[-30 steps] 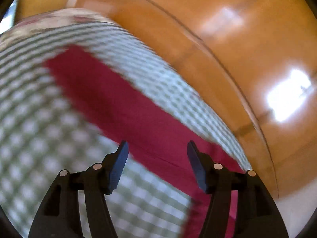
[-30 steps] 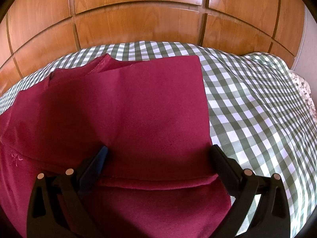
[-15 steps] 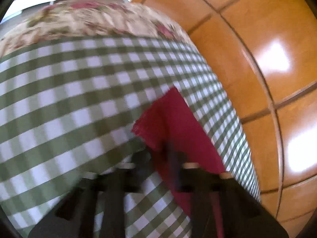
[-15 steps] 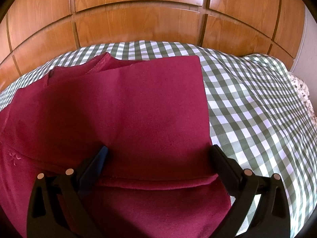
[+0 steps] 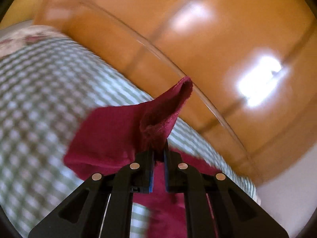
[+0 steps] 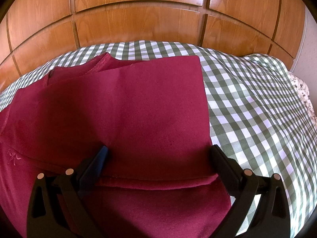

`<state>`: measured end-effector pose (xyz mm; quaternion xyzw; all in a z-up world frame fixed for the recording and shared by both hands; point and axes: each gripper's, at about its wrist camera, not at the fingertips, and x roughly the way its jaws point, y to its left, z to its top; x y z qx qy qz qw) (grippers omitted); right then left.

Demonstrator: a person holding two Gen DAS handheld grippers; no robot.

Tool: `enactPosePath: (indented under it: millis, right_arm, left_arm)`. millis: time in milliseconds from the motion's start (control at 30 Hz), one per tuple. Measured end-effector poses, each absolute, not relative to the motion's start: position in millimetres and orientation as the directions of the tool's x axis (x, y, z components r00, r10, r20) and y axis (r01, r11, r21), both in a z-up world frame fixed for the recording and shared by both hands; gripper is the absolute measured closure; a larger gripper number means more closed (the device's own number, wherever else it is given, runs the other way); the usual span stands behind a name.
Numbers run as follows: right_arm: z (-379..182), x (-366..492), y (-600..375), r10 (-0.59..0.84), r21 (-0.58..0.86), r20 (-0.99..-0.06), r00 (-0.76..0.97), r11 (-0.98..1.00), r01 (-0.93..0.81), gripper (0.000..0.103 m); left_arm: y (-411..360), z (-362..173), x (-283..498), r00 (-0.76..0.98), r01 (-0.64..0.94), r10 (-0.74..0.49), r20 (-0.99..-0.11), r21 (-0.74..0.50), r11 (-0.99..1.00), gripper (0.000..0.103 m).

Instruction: Fold small clothes

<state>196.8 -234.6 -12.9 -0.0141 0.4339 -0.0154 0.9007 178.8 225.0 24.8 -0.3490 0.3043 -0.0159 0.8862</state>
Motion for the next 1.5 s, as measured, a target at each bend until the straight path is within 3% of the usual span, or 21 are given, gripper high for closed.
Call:
enactPosePath:
  millis: [167,233,300,367,500,667,800,867,900,967,1033,1300,1500]
  right_arm:
    - [-12.7,197.6,-236.0,-0.029,-0.026,-0.785,0.619,1.0,0.014,0.002]
    - [-11.0,198.9,-237.4,-0.021,-0.016,-0.789,0.614,1.0,0.013,0.002]
    - [-5.8,199.6,-238.4,-0.02,-0.013,-0.793,0.609,1.0,0.016,0.002]
    - [3.7,196.2,-237.4,-0.013,0.0,-0.784,0.621,1.0,0.021,0.002]
    - [33.4,182.6,-218.0,0.152,0.158,-0.743,0.652,0.986,-0.05,0.006]
    - [54.0,182.3,-140.8,0.466,0.383,-0.707,0.531,0.885,-0.266,0.026]
    - [38.2,198.0,-77.1,0.564,0.466,-0.72,0.405,0.825,-0.319,0.04]
    - [24.1,208.7,-52.7,0.574,0.49,-0.743,0.343,0.817,-0.305,0.059]
    - [14.5,214.7,-36.9,0.568,0.487,-0.764,0.304,0.818,-0.305,0.063]
    - [2.5,218.5,-14.1,0.524,0.434,-0.809,0.266,0.838,-0.33,0.085]
    - [7.2,216.4,-0.3,0.489,0.369,-0.823,0.289,0.847,-0.382,0.096]
    - [113.2,203.2,-52.4,0.551,0.332,-0.649,0.524,0.825,-0.457,0.096]
    - [150.6,202.5,-133.1,0.47,0.277,-0.571,0.673,0.882,-0.381,0.096]
  left_arm:
    - [127.7,6.4,200.9,0.722,-0.069,-0.362,-0.59,-0.582,0.81,0.096]
    - [99.7,-3.9,203.3,0.683,-0.06,-0.349,-0.642,-0.525,0.849,0.09]
    - [86.9,-8.9,200.5,0.667,-0.052,-0.331,-0.668,-0.484,0.873,0.063]
    - [86.3,-9.4,188.3,0.678,-0.047,-0.322,-0.661,-0.476,0.878,0.045]
    - [105.6,-5.0,158.7,0.706,-0.071,-0.255,-0.66,-0.425,0.903,0.044]
    - [144.4,-14.0,130.1,0.713,-0.21,-0.105,-0.693,-0.354,0.911,0.044]
    - [166.0,-27.1,118.0,0.697,-0.278,-0.068,-0.713,-0.357,0.892,0.04]
    - [173.7,-34.7,112.1,0.687,-0.313,-0.051,-0.725,-0.359,0.88,0.035]
    - [176.5,-38.1,109.8,0.682,-0.326,-0.046,-0.73,-0.36,0.874,0.035]
    - [176.2,-43.0,109.9,0.669,-0.338,-0.042,-0.742,-0.354,0.872,0.034]
    - [176.4,-48.3,112.2,0.65,-0.361,-0.026,-0.759,-0.34,0.868,0.029]
    - [158.9,-54.4,138.2,0.597,-0.43,0.001,-0.802,-0.319,0.844,0.029]
    - [141.0,-61.2,173.2,0.541,-0.456,0.065,-0.838,-0.228,0.86,0.029]
